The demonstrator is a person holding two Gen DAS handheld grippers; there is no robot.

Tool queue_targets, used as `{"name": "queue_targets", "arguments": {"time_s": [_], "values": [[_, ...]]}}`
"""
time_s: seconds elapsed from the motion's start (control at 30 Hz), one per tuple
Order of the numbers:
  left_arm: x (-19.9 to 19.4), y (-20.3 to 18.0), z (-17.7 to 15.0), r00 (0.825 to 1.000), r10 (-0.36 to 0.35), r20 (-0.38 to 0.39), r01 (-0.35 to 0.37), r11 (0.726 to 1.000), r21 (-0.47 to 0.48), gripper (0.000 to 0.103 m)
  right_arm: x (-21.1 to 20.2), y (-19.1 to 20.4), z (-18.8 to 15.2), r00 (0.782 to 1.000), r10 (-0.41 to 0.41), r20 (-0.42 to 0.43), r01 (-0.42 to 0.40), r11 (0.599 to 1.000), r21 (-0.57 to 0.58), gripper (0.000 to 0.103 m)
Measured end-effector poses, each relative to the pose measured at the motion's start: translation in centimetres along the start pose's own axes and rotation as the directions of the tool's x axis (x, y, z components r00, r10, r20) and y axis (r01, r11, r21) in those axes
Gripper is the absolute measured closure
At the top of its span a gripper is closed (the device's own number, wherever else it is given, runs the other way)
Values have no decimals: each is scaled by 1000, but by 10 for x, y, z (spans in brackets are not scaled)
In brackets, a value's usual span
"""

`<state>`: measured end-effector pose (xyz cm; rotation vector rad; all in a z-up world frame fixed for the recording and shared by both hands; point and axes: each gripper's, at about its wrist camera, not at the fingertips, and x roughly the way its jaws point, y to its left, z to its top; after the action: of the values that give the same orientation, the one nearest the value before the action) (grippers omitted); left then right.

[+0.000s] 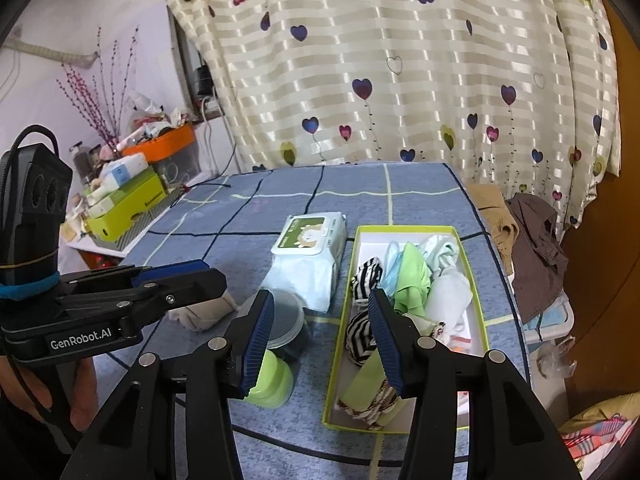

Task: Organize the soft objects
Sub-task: 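Move both grippers back toward the white rolled sock and beige sock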

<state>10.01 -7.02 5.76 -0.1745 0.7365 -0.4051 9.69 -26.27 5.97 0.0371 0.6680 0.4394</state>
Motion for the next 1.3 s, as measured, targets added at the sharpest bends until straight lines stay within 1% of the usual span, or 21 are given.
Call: {"name": "queue_targets", "arguments": {"time_s": [0.3, 0.57, 1.3], "values": [[-8, 7, -9, 1000, 14, 12, -14, 1000, -18, 72, 2, 15, -2, 1000, 27, -13, -27, 999, -27, 54], [-16, 22, -14, 999, 43, 21, -42, 998, -45, 72, 7, 29, -1, 999, 46, -22, -47, 998, -47, 54], [-27, 65, -25, 993, 119, 17, -116, 985, -126, 72, 33, 68, 5, 992, 110, -58, -115, 989, -93, 54]]}}
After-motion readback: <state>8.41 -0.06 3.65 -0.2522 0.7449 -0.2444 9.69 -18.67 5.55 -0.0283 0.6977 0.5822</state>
